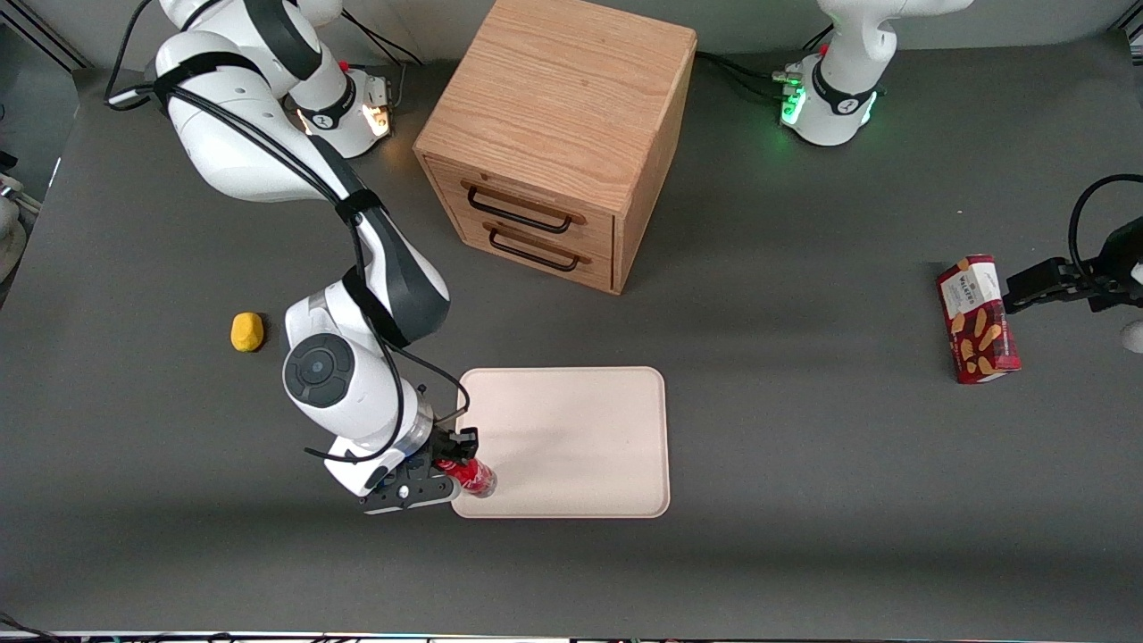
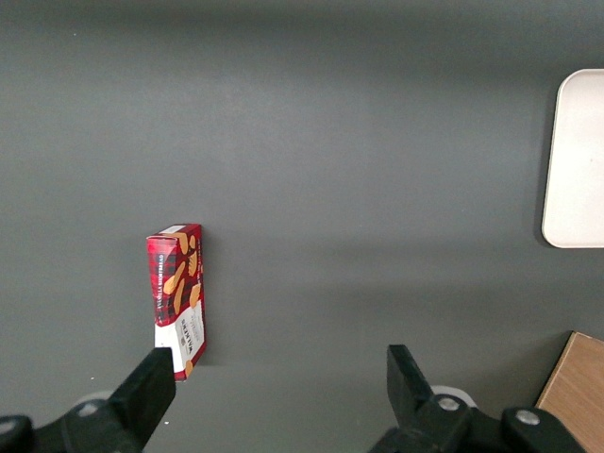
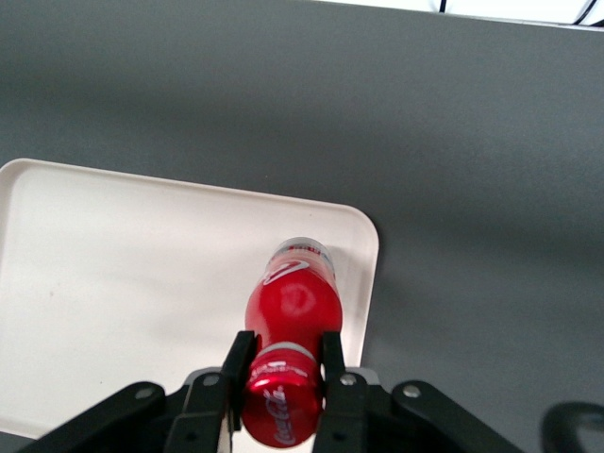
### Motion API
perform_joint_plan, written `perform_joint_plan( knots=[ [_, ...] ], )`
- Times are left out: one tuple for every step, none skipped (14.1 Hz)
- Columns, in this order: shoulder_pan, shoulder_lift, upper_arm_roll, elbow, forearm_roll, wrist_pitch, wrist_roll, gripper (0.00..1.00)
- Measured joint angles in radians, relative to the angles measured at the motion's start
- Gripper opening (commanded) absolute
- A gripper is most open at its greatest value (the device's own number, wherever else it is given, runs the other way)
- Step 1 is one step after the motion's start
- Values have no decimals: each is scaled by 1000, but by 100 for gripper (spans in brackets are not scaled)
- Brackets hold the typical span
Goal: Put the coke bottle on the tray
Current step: 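Lower the bottle onto the tray's edge and open the right gripper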
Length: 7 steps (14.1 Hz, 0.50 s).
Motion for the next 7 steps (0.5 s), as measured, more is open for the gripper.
perform_joint_plan(
  knots=[
    [1,2,0,-1,0,2,0,0],
    [1,3,0,-4,0,6,0,0],
    [1,4,0,-12,0,12,0,0],
    [1,6,0,-18,0,20,0,5],
    [1,8,0,-22,-1,23,0,8],
    [1,8,0,-25,-1,24,0,9],
    [1,8,0,-26,-1,24,0,14]
  ],
)
